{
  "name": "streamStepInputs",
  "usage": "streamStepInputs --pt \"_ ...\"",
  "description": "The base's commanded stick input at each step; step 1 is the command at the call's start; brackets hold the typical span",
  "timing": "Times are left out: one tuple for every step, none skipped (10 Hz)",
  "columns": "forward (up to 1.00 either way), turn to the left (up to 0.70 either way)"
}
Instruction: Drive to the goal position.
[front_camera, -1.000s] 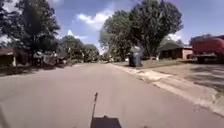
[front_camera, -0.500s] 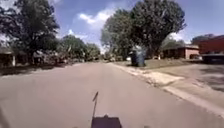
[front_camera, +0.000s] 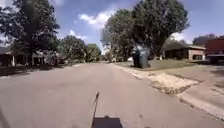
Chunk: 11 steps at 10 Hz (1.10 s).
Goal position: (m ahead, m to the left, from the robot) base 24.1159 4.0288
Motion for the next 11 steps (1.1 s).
streamStepInputs --pt "1.0 -0.01" --pt "1.0 -0.02" --pt "1.0 0.0" --pt "1.0 0.0" --pt "1.0 0.0" --pt "1.0 0.0" --pt "1.0 0.0" --pt "1.0 0.0" --pt "1.0 0.0" --pt "1.0 0.0" --pt "1.0 0.0"
